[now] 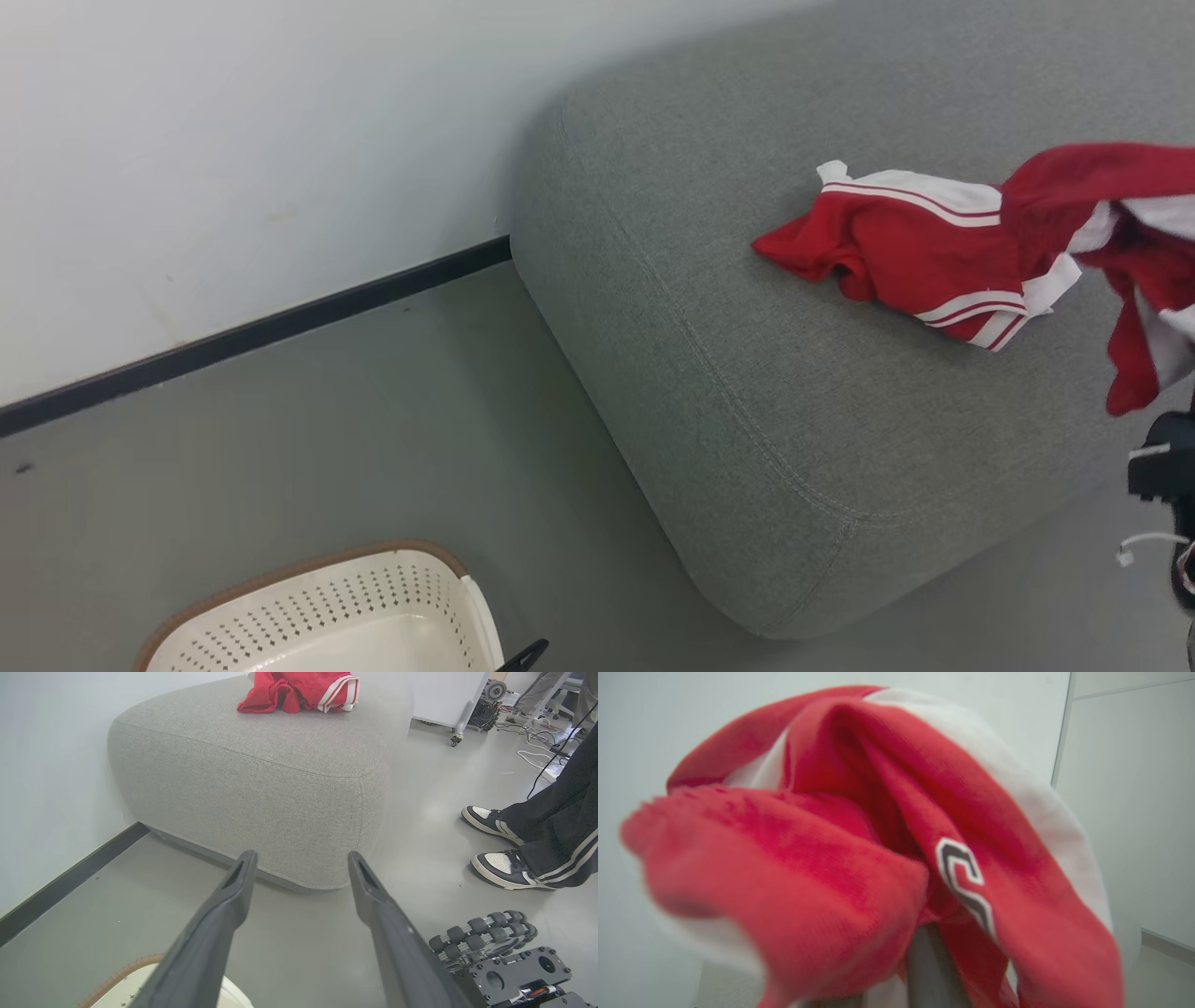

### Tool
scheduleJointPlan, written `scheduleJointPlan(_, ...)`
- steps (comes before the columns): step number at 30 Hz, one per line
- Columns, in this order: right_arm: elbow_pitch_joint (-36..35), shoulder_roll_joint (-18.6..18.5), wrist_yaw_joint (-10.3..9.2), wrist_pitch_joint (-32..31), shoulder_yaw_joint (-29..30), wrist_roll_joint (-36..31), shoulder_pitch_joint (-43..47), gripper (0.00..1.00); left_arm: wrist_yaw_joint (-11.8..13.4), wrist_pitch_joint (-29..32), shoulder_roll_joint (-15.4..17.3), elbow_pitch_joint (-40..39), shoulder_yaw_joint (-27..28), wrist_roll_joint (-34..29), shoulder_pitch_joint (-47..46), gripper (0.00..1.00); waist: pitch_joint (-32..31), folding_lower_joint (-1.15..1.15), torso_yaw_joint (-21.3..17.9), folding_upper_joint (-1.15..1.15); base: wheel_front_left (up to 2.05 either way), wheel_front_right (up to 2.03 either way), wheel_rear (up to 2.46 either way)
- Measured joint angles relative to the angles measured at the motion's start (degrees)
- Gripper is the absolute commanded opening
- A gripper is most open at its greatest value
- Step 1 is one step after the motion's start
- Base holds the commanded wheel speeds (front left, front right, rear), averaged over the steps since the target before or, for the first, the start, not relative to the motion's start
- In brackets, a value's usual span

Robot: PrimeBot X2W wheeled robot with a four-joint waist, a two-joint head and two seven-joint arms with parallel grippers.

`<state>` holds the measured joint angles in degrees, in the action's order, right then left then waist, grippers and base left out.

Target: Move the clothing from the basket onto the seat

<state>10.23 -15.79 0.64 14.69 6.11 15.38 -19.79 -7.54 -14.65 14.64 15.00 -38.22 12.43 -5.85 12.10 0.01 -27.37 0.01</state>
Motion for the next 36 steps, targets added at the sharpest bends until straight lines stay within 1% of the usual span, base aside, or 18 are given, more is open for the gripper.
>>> scheduleJointPlan(3,3.10,-0.81,0.59,0.01,1.31,1.41,-5.00,0.00,0.00,0.00,1.49,-0.74,-0.10,-0.18,-0.45,1.00,2.10,0.00,0.19,0.00,0.00,0.00,0.00)
scheduleJointPlan(5,5.54,-1.42,1.57,0.01,1.79,2.31,-8.23,0.00,0.00,0.00,2.34,-1.13,-0.03,-0.73,-1.05,1.00,3.49,0.00,0.33,0.00,0.00,0.00,0.00)
scheduleJointPlan(7,8.34,-2.13,2.21,0.01,2.10,2.38,-11.17,0.00,0.00,0.00,2.57,-1.51,0.80,-0.93,-1.15,1.00,4.82,0.00,0.50,0.00,0.00,0.00,0.00)
scheduleJointPlan(11,14.00,-3.82,2.90,0.01,2.89,2.60,-15.54,0.00,0.00,0.00,3.30,-2.90,0.69,-1.00,-2.69,1.00,7.36,0.00,1.02,0.00,0.00,0.00,0.00)
scheduleJointPlan(17,21.24,-5.01,3.43,0.01,4.34,3.87,-22.27,0.00,-0.01,0.00,5.66,-3.93,-0.01,-1.67,-4.11,1.00,10.38,0.01,2.44,0.00,0.00,0.00,0.00)
scheduleJointPlan(20,24.24,-6.24,3.75,0.01,4.54,3.86,-24.65,0.00,-0.01,0.00,6.44,-4.67,0.01,-1.67,-4.23,1.00,11.58,0.00,3.34,0.00,0.00,0.00,0.00)
scheduleJointPlan(23,26.03,-6.88,3.99,0.01,4.47,3.85,-26.53,0.00,-0.01,-0.01,6.86,-5.19,0.09,-1.67,-4.23,1.00,12.40,0.00,3.87,0.00,0.00,0.00,0.00)
scheduleJointPlan(26,30.32,-7.32,4.25,0.01,4.42,3.81,-30.16,0.00,-0.01,-0.01,7.57,-5.99,0.25,-1.67,-4.25,1.00,14.07,0.00,4.80,0.01,0.00,0.00,0.00)
scheduleJointPlan(28,31.53,-7.38,4.28,0.01,4.44,3.82,-30.76,0.00,-0.01,-0.01,7.77,-6.11,0.36,-1.67,-4.25,1.00,14.48,0.00,5.04,0.00,0.00,0.00,0.00)
scheduleJointPlan(32,36.10,-7.56,4.50,0.01,4.03,3.86,-33.04,0.00,-0.01,0.00,8.67,-6.57,0.76,-1.67,-4.25,1.00,16.00,0.00,5.91,0.01,0.00,0.00,0.00)
scheduleJointPlan(36,40.72,-7.82,4.91,0.00,3.25,3.85,-36.17,0.00,-0.01,-0.01,8.77,-6.75,0.76,-1.68,-4.30,1.00,17.19,0.00,6.88,0.01,0.00,0.00,0.00)
